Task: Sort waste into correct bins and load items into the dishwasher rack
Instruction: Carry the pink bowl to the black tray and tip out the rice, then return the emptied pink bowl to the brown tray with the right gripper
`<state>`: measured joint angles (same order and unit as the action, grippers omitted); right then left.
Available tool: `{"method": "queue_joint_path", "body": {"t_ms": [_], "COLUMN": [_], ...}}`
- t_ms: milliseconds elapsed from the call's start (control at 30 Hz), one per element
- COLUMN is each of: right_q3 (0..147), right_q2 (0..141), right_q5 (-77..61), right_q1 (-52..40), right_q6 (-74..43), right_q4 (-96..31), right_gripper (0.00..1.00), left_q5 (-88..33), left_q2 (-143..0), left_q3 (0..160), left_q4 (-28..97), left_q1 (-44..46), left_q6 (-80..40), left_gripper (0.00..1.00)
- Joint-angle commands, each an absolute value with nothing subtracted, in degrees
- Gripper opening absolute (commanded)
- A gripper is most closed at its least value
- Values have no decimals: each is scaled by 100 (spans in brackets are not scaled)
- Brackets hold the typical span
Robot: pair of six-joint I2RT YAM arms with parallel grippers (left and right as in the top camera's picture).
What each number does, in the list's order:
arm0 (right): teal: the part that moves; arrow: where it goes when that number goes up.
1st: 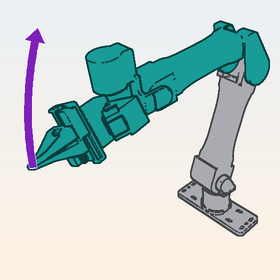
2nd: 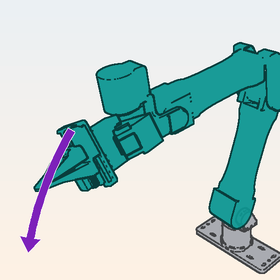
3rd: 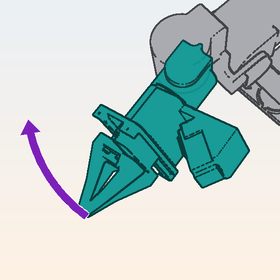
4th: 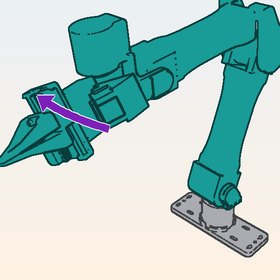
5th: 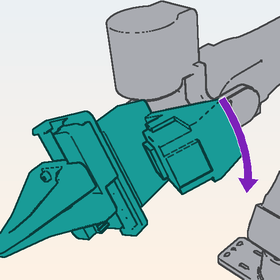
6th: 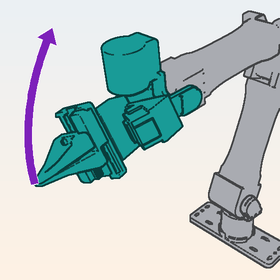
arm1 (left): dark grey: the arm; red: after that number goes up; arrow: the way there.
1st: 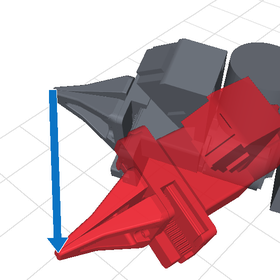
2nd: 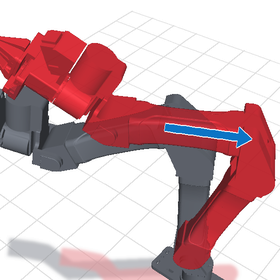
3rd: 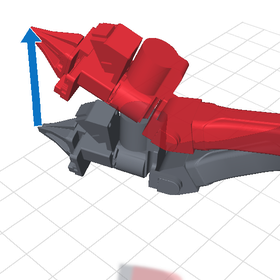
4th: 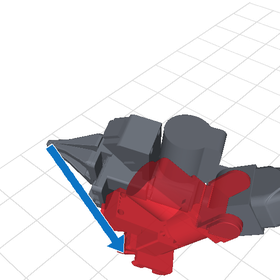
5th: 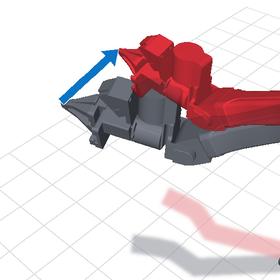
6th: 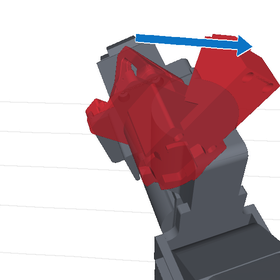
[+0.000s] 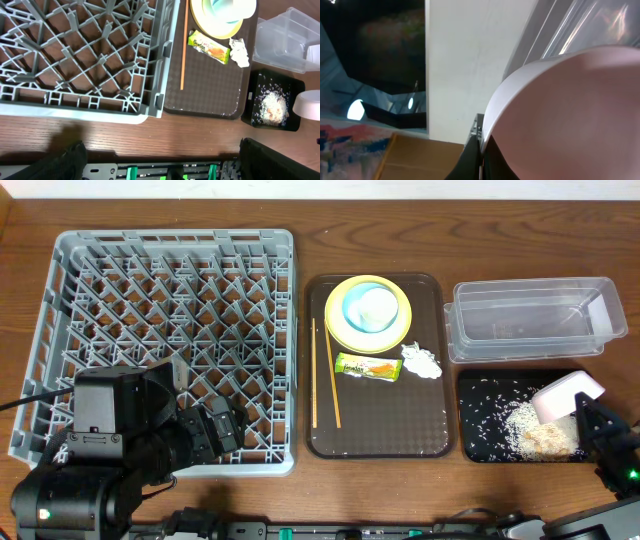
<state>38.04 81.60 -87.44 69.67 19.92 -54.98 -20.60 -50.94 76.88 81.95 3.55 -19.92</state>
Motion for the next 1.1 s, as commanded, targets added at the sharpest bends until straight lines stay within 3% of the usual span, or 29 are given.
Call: {"method": "queue_joint_path", "body": {"t_ms": [0,200,467,733,867,1067], "right_q3": [3988,5509,7496,7553,7553,7553], "right_q2": [8123,7828,7293,7282,7638,8353], "right_q5": [-8884,-7310,-4268,-1911,-1448,-628], "right_q1": [6805,5680,2436,-1284,-2864,-4191], "right_q6": [1706,1415,193,-1282,-1592,-2043], "right_q4": [-5579,-6514,-7004,-6475,-6104,-5782], "right_gripper": [1,1,1,1,1,1], "left_q5": [-1988,-1986,-1986,-1988,-1988,-1986], "left_q2": [-5085,-5085,-5085,-5085,-5085,-5085], "left_q3": [7686,7686,7686,7686,7686,7686], "left_q4": [8176,8178,8178,8176,8176,8176], "left_q1": [373,373,373,373,373,373], "left_q6": [-2025,-2025,-2025,-2025,-2027,-2025], "left_gripper": [98,98,98,98,98,98]}}
